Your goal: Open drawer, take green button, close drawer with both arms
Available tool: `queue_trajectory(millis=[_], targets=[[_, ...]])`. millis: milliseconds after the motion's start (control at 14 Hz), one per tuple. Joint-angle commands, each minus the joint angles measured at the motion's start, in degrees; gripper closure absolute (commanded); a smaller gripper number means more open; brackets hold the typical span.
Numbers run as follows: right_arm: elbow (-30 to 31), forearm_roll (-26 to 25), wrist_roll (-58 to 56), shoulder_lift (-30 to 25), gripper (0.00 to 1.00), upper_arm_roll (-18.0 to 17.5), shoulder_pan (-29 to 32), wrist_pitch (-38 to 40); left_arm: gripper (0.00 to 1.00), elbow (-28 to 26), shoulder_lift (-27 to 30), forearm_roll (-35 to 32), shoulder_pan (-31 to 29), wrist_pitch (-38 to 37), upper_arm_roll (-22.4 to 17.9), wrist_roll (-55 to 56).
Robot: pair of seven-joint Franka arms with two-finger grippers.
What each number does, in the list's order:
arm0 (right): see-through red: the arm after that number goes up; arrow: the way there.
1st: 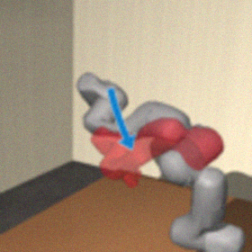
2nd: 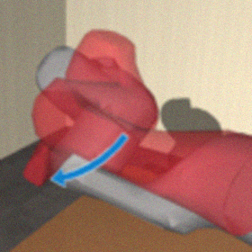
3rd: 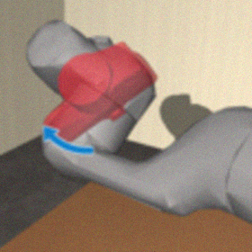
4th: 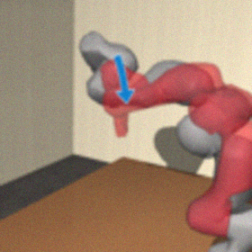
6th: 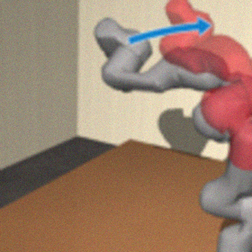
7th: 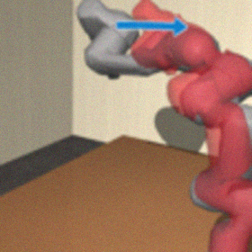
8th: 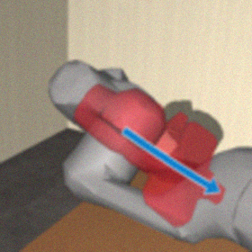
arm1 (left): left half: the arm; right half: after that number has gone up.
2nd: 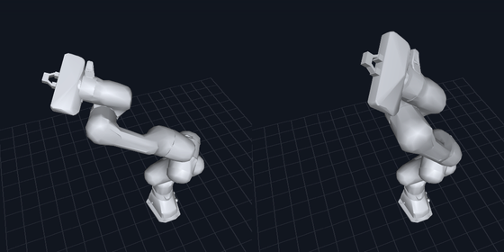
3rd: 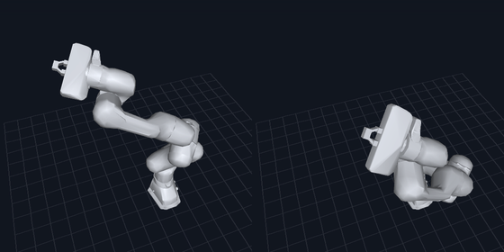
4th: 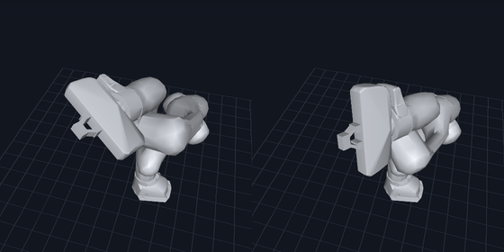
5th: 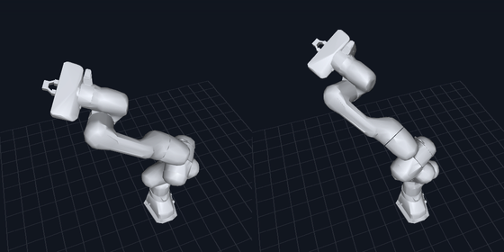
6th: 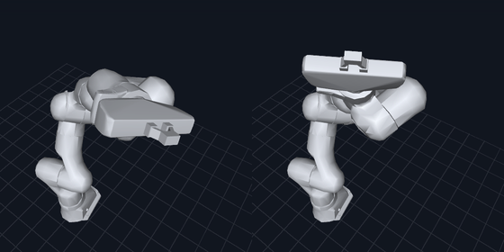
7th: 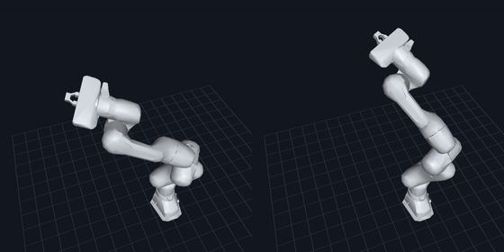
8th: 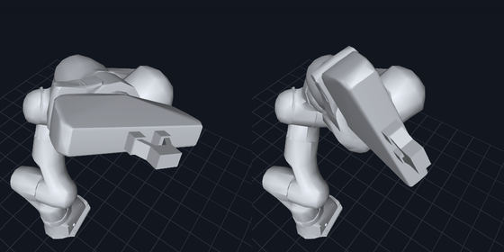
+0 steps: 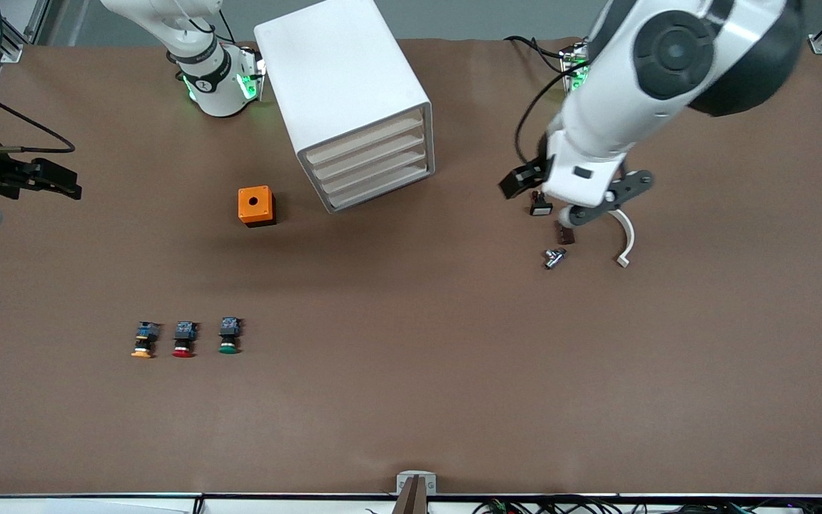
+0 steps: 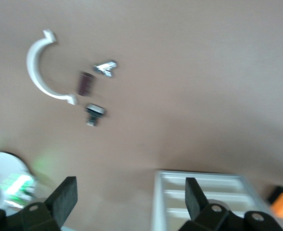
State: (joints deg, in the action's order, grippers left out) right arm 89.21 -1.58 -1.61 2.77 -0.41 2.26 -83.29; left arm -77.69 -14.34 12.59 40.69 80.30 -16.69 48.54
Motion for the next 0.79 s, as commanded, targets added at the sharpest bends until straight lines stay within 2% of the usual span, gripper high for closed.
queue_trajectory(millis=[0, 143, 430, 717], targets=[[-0.4, 1.8, -1.2, -1.1, 0.0, -0.8, 0.8, 0.1, 0.01, -1.7, 2.0, -4.0, -4.6, -3.9, 0.5, -10.3], [-0.3, 1.8, -1.1, -1.9, 0.0, -1.3, 0.4, -0.4, 0.01, -2.2, 4.1, -7.7, -7.5, -5.1, 0.6, -16.6], [0.0, 1.8, -0.6, -2.7, 0.0, -1.2, -2.3, -0.6, 0.01, -2.3, 4.4, -8.5, -14.8, -5.7, 0.6, -25.8], [0.8, 1.8, -0.5, -3.4, 0.0, -1.1, -2.3, -0.9, 0.01, -7.0, 9.1, -11.1, -19.6, -5.2, 0.7, -34.1]])
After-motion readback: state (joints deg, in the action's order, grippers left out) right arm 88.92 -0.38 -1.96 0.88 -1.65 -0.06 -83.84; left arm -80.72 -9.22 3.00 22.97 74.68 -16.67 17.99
